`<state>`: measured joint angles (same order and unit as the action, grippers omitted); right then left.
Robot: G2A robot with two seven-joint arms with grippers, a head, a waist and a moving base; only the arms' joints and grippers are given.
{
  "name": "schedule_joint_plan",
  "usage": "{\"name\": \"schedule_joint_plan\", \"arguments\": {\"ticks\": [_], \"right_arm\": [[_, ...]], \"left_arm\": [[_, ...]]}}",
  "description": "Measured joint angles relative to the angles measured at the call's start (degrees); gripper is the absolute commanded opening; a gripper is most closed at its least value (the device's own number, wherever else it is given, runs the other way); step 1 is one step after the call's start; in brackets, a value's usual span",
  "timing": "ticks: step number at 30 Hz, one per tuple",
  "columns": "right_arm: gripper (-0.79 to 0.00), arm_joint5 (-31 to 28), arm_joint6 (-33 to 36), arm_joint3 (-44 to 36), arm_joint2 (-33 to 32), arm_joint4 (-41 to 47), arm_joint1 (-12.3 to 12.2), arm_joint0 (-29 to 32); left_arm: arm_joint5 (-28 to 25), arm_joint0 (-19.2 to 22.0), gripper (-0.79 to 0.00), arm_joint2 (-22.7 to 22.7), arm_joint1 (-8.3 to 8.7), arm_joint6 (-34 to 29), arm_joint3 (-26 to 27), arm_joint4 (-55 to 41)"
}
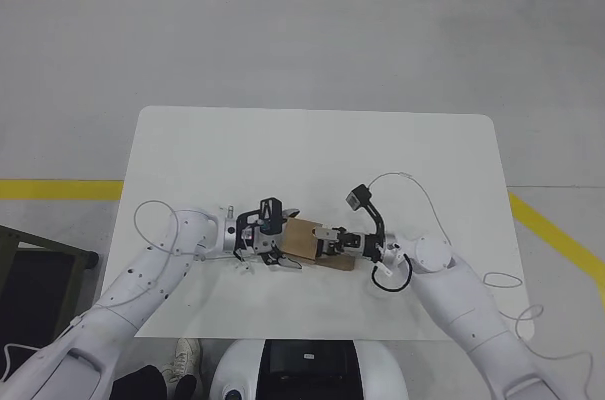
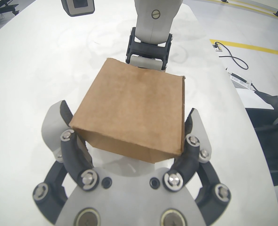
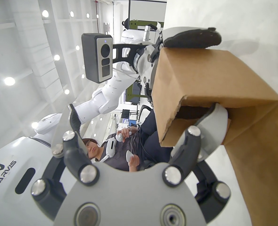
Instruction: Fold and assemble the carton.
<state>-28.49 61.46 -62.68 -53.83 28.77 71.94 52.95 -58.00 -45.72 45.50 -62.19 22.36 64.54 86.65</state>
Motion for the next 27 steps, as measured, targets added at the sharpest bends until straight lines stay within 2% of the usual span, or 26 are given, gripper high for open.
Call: {"name": "schedule_joint_plan", "arguments": {"ticks": [11,27], "right_arm": [[0.000,-0.9,-0.8,1.1,1.2,-0.7,0.8,-0.8],[0.000,1.5,-0.6,0.7,1.5,-2.3,1.1,-1.2]], "left_arm": [[0.0,-0.2,0.000,0.2,-0.10,-0.6,0.3,-0.2],[0.1,-0.6,0.000,0.7,-0.12,-1.1,0.7,-0.3]]}}
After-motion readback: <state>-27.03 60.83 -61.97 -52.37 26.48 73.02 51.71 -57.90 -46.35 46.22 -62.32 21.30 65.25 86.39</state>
